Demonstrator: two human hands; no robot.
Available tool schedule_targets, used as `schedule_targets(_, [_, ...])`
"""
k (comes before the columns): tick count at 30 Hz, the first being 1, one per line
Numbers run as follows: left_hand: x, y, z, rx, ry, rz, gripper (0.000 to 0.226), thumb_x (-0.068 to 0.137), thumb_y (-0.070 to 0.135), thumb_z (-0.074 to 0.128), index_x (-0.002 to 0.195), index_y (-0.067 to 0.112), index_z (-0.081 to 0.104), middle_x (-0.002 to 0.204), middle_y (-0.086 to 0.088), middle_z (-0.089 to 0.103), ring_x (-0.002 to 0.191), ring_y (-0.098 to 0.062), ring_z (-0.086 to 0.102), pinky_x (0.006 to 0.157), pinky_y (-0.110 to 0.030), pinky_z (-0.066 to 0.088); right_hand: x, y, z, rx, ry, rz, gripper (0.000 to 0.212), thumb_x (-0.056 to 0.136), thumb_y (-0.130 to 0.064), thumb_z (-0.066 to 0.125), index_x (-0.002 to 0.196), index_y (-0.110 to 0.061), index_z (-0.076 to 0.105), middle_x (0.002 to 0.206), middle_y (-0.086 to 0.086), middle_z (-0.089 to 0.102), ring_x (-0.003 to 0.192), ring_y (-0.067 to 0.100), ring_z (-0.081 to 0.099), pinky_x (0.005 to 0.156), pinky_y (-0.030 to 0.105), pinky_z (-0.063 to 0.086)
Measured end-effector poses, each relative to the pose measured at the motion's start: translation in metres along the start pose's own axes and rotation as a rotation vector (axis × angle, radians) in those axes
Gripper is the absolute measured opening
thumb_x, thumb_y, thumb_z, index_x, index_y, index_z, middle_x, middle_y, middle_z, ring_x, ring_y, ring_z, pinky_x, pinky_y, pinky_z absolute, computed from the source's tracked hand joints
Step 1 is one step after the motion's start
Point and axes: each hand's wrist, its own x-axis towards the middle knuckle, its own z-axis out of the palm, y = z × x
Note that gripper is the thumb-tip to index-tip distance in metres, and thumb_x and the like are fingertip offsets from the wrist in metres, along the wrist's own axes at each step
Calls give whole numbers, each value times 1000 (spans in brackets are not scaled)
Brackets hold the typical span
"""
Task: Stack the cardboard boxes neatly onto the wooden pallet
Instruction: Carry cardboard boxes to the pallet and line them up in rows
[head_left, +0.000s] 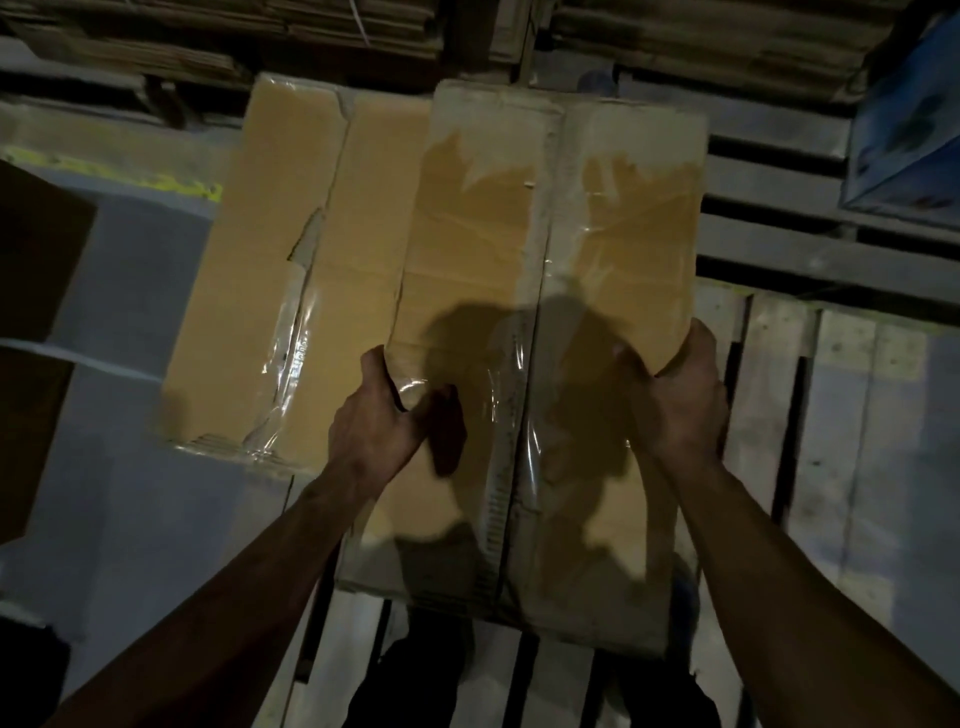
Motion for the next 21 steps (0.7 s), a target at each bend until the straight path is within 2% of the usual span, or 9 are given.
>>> schedule_targets(4, [32,-7,10,-62,-25,67,74,70,73,57,119,22,33,89,-2,62,75,-23,63,64,-38,50,17,11,25,38,37,-9,76,84,-57,69,145,-23,38,128,12,61,116,38,57,97,52,48])
schedule_targets(6, [46,-14,16,-136,-44,85,92,69,78,58,131,15,33,110,-8,61,94,-27,63,77,-45,54,23,14,33,51,51,-12,74,85,-55,69,145,-22,39,129,11,61,117,38,57,98,52,48])
schedule_targets(8, [59,-28,28,-198,-82,83,102,67,81,62,141,20,27,130,-15,55,117,-36,57,93,-56,50,30,16,41,61,63,-18,73,86,-50,70,145,-22,39,132,10,60,120,36,56,100,50,48])
schedule_targets(11, [76,-40,39,-194,-64,88,121,53,92,60,149,34,18,146,-15,44,135,-35,44,108,-55,40,38,20,54,69,77,-28,72,87,-48,70,146,-22,38,135,8,58,121,35,55,101,48,47])
schedule_targets(13, [81,-34,41,-196,-40,64,121,58,86,65,151,20,23,148,-16,41,136,-36,41,109,-52,39,41,26,63,65,63,-12,71,89,-46,68,148,-24,34,136,8,56,121,34,55,99,44,47])
schedule_targets(15, [86,-34,46,-4,-27,111,101,75,60,72,143,0,28,139,-21,42,131,-42,40,104,-49,41,45,34,76,42,2,3,73,92,-41,65,151,-25,26,138,8,54,119,33,55,95,41,46])
schedule_targets(16, [88,-35,51,111,6,145,95,78,51,73,143,-1,27,145,-22,36,136,-43,32,109,-48,36,47,38,83,22,-45,6,75,93,-38,65,152,-24,21,138,10,52,120,34,55,94,42,46])
schedule_targets(19, [84,-48,69,305,-1,140,101,87,50,61,156,6,2,164,-12,-5,151,-28,-6,123,-44,8,53,44,99,-59,-129,50,90,94,-34,66,157,-21,2,151,15,34,125,42,48,99,52,46])
schedule_targets(21, [81,-54,75,348,20,168,98,91,55,52,156,7,-5,164,-10,-11,151,-26,-11,123,-42,4,55,47,101,-75,-135,60,94,94,-34,65,158,-21,-3,156,14,26,129,42,45,102,55,44])
